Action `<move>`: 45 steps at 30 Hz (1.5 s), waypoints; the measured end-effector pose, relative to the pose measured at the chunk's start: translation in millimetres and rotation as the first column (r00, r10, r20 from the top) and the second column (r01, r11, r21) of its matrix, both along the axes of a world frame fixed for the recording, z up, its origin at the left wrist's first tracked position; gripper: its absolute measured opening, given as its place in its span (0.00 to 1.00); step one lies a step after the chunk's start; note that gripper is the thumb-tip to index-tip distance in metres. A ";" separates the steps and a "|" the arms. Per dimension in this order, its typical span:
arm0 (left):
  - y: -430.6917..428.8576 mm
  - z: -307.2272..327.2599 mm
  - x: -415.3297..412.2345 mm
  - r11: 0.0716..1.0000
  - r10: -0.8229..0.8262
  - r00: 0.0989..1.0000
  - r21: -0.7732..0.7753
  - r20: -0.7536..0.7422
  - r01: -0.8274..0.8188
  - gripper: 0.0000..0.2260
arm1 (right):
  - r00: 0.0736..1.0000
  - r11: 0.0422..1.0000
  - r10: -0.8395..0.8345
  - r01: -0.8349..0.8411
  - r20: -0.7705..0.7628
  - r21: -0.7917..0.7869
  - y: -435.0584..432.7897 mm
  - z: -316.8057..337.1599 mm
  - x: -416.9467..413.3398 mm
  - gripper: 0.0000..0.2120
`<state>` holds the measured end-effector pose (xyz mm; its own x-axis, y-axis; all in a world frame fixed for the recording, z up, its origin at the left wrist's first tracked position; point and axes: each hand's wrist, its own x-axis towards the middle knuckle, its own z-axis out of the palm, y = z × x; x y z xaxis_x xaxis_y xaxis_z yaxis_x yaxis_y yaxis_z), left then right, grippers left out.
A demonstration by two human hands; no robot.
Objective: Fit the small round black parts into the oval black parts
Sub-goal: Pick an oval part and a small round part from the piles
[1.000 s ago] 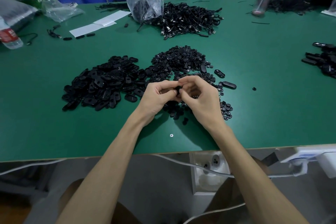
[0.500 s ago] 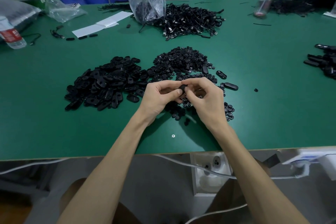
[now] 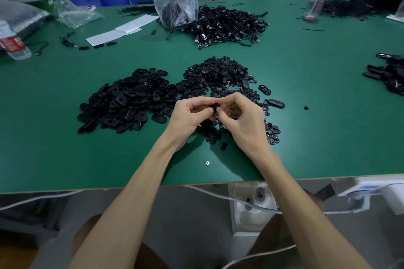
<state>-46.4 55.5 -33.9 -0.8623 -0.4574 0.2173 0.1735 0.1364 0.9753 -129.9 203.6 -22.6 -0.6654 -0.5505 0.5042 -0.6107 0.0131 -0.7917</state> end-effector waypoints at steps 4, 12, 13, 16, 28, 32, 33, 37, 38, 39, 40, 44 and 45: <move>2.1 0.0 -1.2 0.999 0.017 1.000 -0.028 0.004 -0.017 0.14 | 1.000 1.000 0.004 -0.004 -0.016 0.011 -1.2 -0.4 0.6 0.08; 1.3 0.6 -0.4 0.999 -0.008 1.000 0.036 -0.027 0.009 0.12 | 0.998 0.998 -0.033 0.036 0.054 -0.043 0.9 0.7 0.6 0.05; 1.6 0.7 -0.5 0.999 -0.006 1.000 0.043 -0.027 0.007 0.13 | 0.997 0.998 -0.039 0.042 0.060 -0.049 0.7 0.6 0.5 0.05; 2.1 -0.2 -1.1 0.999 0.025 0.999 0.032 -0.026 -0.025 0.12 | 0.998 0.998 -0.049 0.050 0.043 -0.035 0.0 0.2 -0.3 0.05; -7.5 13.5 2.4 0.969 0.179 0.984 -0.169 -0.019 -0.179 0.12 | 0.948 0.979 -0.091 0.141 0.303 -0.147 5.9 10.1 -11.6 0.09; -46.4 20.4 23.7 0.746 0.429 0.886 -0.620 0.173 -0.241 0.12 | 0.867 0.951 -0.224 0.294 0.444 -0.096 33.6 18.5 -46.9 0.10; -55.6 20.0 30.3 0.705 0.465 0.860 -0.676 0.212 -0.214 0.10 | 0.867 0.949 -0.264 0.313 0.423 -0.050 43.3 18.4 -56.3 0.10; -72.8 16.7 45.4 0.604 0.524 0.804 -0.788 0.281 -0.118 0.06 | 0.852 0.891 -0.452 0.418 0.264 0.176 78.9 12.8 -86.4 0.09; -72.1 16.6 46.0 0.586 0.524 0.807 -0.803 0.273 -0.109 0.07 | 0.843 0.868 -0.488 0.442 0.225 0.226 85.2 11.3 -91.2 0.10; -70.8 16.8 46.2 0.578 0.518 0.813 -0.809 0.267 -0.103 0.07 | 0.838 0.848 -0.512 0.459 0.188 0.267 89.3 9.7 -94.9 0.10; -69.1 16.9 46.3 0.582 0.507 0.820 -0.807 0.265 -0.099 0.07 | 0.835 0.832 -0.528 0.469 0.159 0.298 92.2 8.3 -97.6 0.11; -63.0 13.2 48.3 0.610 0.482 0.847 -0.780 0.225 -0.140 0.07 | 0.827 0.787 -0.555 0.488 0.088 0.378 96.9 3.1 -104.8 0.12; -62.2 12.4 49.5 0.616 0.481 0.853 -0.770 0.202 -0.165 0.06 | 0.824 0.776 -0.562 0.494 0.076 0.392 97.9 1.9 -107.3 0.13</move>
